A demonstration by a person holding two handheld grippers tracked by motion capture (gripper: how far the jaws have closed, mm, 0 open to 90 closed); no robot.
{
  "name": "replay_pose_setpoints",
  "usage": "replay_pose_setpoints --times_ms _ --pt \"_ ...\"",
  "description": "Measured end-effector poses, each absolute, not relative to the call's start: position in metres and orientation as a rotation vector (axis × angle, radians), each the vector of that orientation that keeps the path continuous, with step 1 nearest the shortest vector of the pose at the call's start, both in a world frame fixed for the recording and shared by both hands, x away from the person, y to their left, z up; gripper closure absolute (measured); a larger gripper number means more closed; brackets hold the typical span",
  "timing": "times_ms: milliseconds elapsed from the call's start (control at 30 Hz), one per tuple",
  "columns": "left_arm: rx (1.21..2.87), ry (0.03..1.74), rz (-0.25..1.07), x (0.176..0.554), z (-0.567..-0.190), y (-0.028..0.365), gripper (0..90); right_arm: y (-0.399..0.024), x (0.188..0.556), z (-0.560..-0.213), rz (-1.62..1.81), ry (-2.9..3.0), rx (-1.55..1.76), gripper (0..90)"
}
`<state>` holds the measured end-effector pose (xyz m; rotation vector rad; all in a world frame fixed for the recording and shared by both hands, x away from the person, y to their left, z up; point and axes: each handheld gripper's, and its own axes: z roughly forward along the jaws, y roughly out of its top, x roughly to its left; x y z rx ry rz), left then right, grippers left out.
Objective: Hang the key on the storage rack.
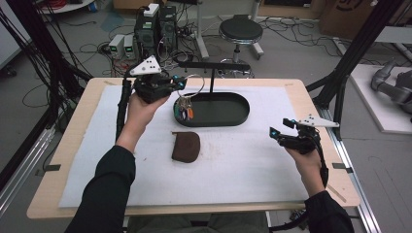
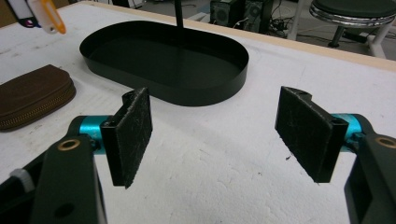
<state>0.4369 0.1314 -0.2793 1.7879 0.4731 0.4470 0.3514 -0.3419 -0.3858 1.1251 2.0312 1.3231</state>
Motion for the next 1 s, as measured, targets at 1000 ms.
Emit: replay_pose_setpoints --times_ms 1000 --pt "1.806 0.718 0.538 0.501 -0.309 0.140 86.4 -0.339 0.353 -0.387 1.314 2.049 1.117 27.9"
